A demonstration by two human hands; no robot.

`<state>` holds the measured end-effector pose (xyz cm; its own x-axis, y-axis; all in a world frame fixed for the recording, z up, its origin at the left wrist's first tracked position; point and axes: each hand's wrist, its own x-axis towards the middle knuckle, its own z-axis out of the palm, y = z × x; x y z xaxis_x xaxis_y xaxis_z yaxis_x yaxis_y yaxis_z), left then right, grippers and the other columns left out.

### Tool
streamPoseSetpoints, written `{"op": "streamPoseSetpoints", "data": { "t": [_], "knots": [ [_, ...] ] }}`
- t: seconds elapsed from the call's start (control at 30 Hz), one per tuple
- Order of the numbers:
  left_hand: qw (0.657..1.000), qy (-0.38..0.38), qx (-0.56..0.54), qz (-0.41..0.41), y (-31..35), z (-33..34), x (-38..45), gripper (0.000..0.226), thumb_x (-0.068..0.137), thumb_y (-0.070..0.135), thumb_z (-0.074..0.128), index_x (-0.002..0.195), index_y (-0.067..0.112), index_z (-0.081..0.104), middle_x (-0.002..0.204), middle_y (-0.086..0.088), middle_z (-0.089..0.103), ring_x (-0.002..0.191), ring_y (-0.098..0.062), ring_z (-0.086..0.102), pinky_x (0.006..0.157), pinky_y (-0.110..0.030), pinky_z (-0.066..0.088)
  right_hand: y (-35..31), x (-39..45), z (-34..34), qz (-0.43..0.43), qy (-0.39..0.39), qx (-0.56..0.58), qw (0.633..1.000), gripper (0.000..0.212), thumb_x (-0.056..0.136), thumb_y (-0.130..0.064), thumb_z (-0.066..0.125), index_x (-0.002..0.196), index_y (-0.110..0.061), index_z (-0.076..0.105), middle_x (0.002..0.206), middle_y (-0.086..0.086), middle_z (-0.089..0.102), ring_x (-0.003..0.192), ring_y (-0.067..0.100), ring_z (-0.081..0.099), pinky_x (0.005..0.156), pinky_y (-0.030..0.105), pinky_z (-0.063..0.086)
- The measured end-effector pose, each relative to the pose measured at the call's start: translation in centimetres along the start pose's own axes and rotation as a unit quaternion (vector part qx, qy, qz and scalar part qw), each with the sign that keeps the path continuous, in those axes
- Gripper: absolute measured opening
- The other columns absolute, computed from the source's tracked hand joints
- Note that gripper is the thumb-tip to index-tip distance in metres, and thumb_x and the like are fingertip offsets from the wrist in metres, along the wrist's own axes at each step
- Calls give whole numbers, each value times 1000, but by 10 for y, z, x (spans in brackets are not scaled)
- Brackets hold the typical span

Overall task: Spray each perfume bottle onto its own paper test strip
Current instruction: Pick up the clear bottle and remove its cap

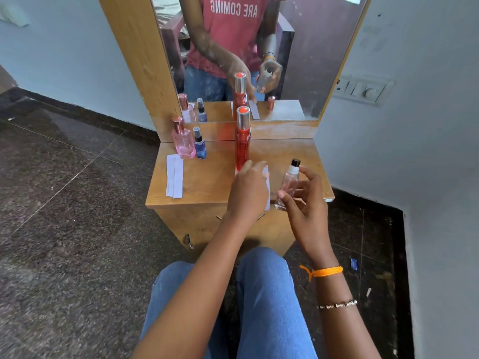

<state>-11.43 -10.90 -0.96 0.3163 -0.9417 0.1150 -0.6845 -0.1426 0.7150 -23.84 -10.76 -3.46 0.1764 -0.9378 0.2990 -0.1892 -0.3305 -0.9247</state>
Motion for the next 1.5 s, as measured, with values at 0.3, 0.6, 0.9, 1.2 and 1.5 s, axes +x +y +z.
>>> {"op": "streamPoseSetpoints", "data": {
  "t": [0.3,0.6,0.9,1.2,1.5],
  "knots": [
    [981,-30,192,2,-3,21,5,49,93,13,52,140,11,36,126,-12,50,114,-27,48,91,-35,44,1,3,-8,12,-11,5,1000,58,83,-6,68,131,-20,39,92,-10,55,81,7,59,70,11,47],
    [990,77,119,9,-3,13,-3,23,85,7,61,107,14,60,104,-5,66,98,-24,57,76,-32,46,-12,3,-11,89,-67,238,965,60,86,-11,52,138,-32,32,98,7,62,92,15,59,82,26,51],
    [995,44,-48,-75,-1,-19,-24,17,75,21,76,88,19,66,79,3,71,77,-17,65,67,-35,52,-20,-4,-6,131,-108,343,924,56,88,-7,45,136,-37,40,105,9,51,81,17,56,70,29,51],
    [962,-12,-241,-127,1,-54,-40,10,85,16,65,92,14,73,82,12,66,80,-5,61,68,-17,48,-32,-6,-5,-22,-76,26,997,60,77,0,65,123,-35,48,92,-10,55,64,12,57,61,37,55],
    [913,-73,-352,-194,6,-58,-46,21,82,10,68,79,30,66,78,13,66,65,3,59,62,-17,44,-32,2,2,-131,-102,-237,957,51,80,-19,67,128,-23,50,116,1,60,99,23,59,73,40,52]
  ]
}}
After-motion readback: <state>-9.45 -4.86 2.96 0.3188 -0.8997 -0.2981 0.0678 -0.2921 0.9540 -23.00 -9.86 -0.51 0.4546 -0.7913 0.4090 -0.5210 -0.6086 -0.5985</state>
